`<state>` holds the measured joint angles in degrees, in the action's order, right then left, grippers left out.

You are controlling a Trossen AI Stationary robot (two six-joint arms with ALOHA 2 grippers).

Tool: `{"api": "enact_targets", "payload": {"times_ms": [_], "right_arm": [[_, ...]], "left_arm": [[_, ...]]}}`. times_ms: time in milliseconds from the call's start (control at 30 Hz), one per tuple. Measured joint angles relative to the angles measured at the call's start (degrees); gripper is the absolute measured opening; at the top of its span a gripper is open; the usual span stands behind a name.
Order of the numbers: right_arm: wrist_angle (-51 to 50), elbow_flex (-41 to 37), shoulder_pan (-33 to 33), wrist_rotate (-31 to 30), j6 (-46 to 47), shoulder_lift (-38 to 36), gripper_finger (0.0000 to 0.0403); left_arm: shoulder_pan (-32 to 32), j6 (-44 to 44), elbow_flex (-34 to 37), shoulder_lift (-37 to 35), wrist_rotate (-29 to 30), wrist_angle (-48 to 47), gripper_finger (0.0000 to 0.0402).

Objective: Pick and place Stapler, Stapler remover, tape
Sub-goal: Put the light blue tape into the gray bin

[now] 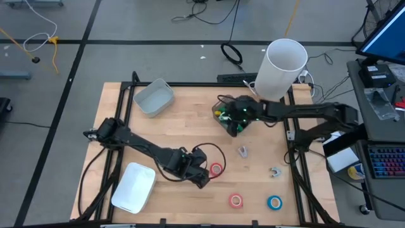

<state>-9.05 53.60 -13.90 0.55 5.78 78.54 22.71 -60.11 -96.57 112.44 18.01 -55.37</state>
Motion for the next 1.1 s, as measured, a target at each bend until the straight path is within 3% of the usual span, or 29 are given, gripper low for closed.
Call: {"api": "enact_targets", "payload": {"times_ms": [133, 267, 533, 800, 933, 1100], "right_arm": [[-4.1, 0.0, 2.7, 8.0, 5.0, -6.2, 0.0138], [-11.7, 0.0, 7.3, 11.7, 8.2, -11.9, 0.0129], [-36.1, 0.0, 20.1, 11.7, 17.4, -22.0, 0.0108], [-62.1, 0.0, 29.5, 11.5, 26.4, -25.8, 0.0091], [-68.3, 0.0, 31.9, 11.0, 28.7, -26.1, 0.0091], [-68.6, 0.0, 33.0, 6.0, 32.8, -26.1, 0.0090]], "left_arm": [[1.0, -0.4, 0.0, 0.0, 0.6, 1.7, 0.0198], [2.1, -1.4, 0.0, 0.0, 2.7, 3.5, 0.0198], [4.2, -6.2, 0.0, 0.0, 5.8, 3.4, 0.0198], [5.2, -8.2, 0.0, 0.0, 8.7, 5.4, 0.0198], [5.1, -8.3, 0.0, 0.0, 9.2, 6.1, 0.0198], [5.1, -9.4, 0.0, 0.0, 9.7, 6.2, 0.0198]]}}
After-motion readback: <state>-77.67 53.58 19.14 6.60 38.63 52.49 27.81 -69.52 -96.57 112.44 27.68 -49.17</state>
